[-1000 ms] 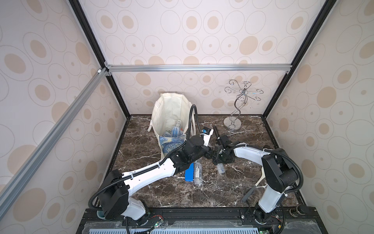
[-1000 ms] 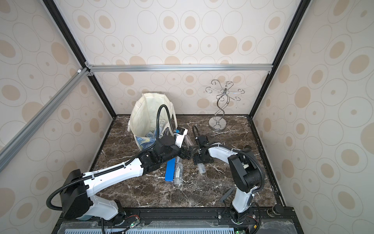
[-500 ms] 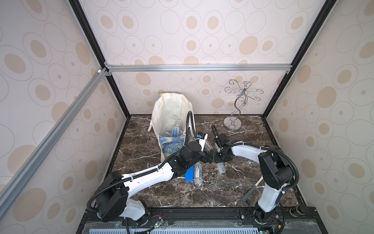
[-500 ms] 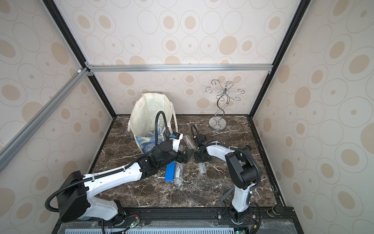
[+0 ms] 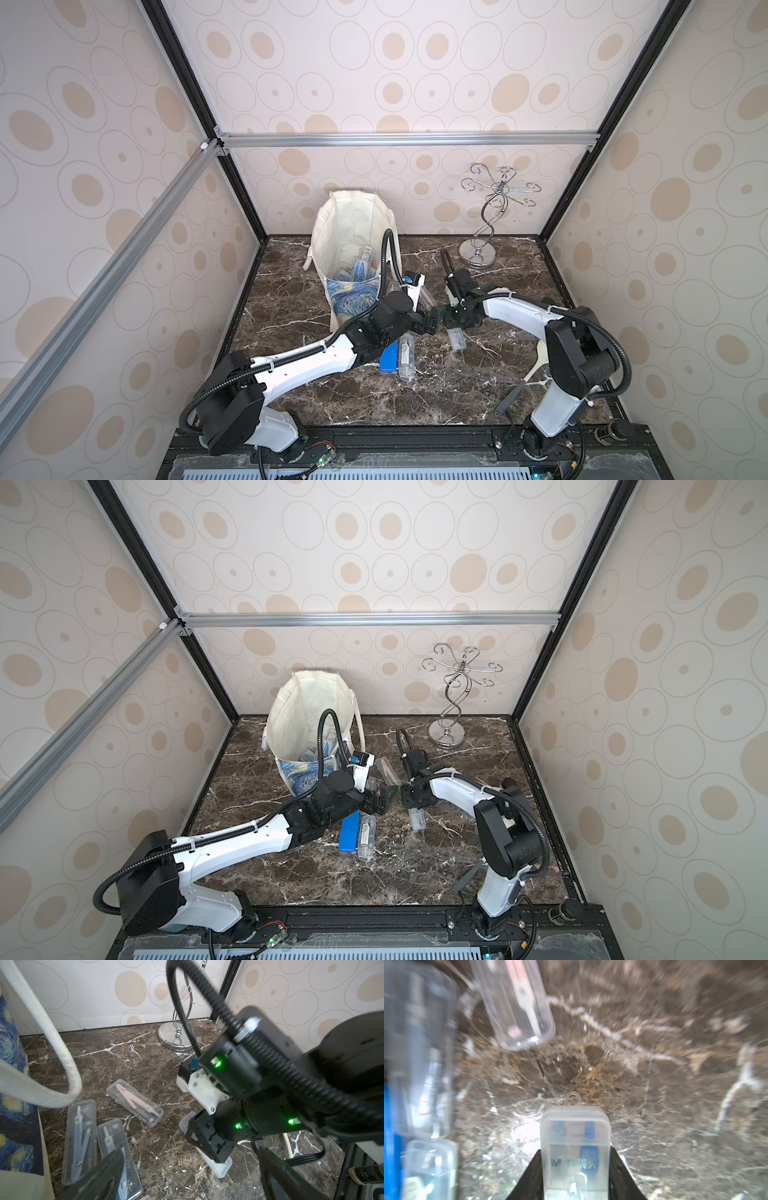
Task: Put the compass set into the canvas bag
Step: Pick up the compass set at the center of the board.
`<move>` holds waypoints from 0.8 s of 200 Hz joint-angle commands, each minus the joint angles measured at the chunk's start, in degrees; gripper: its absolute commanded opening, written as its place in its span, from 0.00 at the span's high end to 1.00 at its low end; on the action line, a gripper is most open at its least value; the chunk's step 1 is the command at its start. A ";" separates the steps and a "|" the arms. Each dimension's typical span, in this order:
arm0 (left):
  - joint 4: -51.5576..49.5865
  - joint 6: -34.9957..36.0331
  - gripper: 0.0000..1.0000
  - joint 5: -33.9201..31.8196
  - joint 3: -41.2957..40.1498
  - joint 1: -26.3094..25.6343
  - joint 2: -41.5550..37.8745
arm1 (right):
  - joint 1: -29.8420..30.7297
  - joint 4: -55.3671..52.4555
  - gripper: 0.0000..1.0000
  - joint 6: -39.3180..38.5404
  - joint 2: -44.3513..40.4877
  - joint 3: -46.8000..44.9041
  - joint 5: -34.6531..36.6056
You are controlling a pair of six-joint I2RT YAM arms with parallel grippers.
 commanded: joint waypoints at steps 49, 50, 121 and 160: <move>3.80 -2.19 0.00 3.22 0.90 -0.34 2.52 | -3.89 2.57 0.60 2.72 -15.22 2.31 -2.42; 3.84 -2.22 0.00 3.30 0.91 -0.34 2.56 | -3.93 2.74 0.60 2.73 -15.38 2.29 -2.34; 15.20 -6.81 0.03 12.70 1.96 -0.41 8.40 | -4.24 7.55 0.60 4.37 -25.40 1.92 -3.10; 24.80 -10.28 0.07 15.59 2.06 -0.43 11.21 | -4.26 8.04 0.60 4.81 -27.24 1.23 -4.33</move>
